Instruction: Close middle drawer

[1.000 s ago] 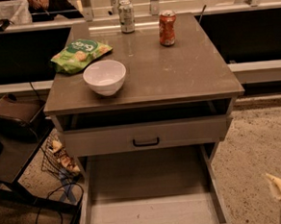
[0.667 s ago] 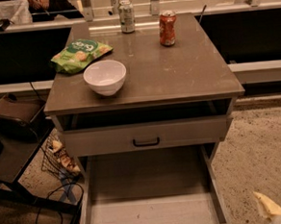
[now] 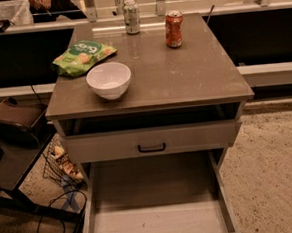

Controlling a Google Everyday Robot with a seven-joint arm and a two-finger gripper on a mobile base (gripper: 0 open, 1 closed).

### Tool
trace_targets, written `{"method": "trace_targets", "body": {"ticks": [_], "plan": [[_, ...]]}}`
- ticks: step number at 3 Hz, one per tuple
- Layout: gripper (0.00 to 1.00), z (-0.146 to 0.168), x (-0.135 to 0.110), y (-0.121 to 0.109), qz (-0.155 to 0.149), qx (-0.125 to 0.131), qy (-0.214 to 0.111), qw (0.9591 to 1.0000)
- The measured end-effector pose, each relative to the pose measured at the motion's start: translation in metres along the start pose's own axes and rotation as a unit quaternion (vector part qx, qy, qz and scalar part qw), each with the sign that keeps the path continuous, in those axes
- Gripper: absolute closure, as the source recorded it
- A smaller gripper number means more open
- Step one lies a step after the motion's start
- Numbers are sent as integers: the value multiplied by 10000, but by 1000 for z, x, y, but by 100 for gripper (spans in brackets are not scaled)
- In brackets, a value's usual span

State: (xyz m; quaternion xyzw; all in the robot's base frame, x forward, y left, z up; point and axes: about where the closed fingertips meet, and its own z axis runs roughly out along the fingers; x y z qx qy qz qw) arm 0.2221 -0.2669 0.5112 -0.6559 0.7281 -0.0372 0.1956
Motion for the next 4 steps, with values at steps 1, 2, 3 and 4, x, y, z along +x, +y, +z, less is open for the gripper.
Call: {"method": "trace_targets", "body": {"ticks": [1, 2, 3, 4], "plan": [[39, 22, 10, 22, -175, 159, 133, 9996], [62, 39, 8, 53, -182, 275, 115, 9994], [86, 64, -8, 62, -126, 328, -54, 9994], [100, 68, -9, 62, -110, 365, -63, 9993]]}}
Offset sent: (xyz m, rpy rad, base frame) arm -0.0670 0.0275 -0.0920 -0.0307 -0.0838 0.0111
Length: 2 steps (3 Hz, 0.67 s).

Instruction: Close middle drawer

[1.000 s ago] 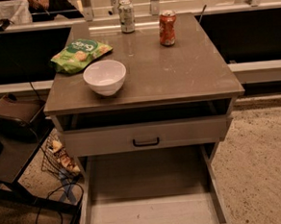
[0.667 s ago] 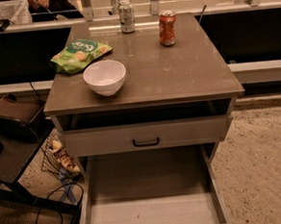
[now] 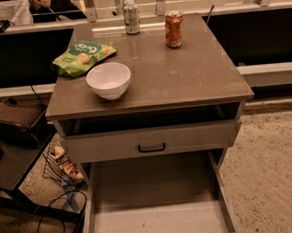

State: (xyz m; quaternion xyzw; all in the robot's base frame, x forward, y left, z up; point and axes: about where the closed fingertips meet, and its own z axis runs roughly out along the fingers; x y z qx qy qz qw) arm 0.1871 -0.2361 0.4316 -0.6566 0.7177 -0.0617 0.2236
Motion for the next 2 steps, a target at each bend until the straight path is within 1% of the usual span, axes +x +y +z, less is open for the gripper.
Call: {"method": "trace_targets", "body": {"ticks": [1, 2], "plan": [[100, 0, 0, 0, -2, -1, 0, 10000], [100, 31, -14, -3, -115, -128, -93, 9998]]}}
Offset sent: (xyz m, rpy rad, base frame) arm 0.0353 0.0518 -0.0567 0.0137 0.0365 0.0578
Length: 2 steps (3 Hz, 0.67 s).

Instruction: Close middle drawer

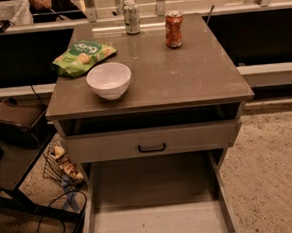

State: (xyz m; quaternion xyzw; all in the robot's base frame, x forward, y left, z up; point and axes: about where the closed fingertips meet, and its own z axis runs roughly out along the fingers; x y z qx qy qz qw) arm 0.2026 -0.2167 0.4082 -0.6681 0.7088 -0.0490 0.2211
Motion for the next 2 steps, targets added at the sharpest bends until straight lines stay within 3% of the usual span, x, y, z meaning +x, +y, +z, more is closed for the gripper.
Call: {"method": "trace_targets", "body": {"ticks": [1, 2], "plan": [[100, 52, -13, -14, -60, -92, -299, 9995], [100, 96, -34, -56, -202, 114, -743, 9970]]}}
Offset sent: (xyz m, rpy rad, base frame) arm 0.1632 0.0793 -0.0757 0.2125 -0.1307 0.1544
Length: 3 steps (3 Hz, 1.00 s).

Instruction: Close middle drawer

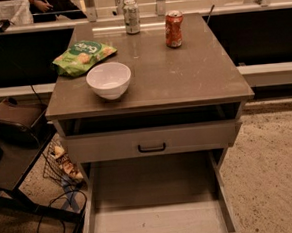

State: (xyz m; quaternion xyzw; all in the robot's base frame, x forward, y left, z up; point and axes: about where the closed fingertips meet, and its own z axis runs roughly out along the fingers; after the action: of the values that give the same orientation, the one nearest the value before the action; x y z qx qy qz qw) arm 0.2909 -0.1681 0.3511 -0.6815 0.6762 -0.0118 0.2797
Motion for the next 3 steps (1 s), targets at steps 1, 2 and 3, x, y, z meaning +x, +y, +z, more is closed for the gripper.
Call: {"method": "trace_targets", "body": {"ticks": [1, 2, 3], "plan": [[100, 12, -10, -25, -115, 179, -194, 9996], [100, 23, -44, -94, -480, 643, -568, 9952], [100, 23, -45, -95, -492, 652, -578, 9950]]}}
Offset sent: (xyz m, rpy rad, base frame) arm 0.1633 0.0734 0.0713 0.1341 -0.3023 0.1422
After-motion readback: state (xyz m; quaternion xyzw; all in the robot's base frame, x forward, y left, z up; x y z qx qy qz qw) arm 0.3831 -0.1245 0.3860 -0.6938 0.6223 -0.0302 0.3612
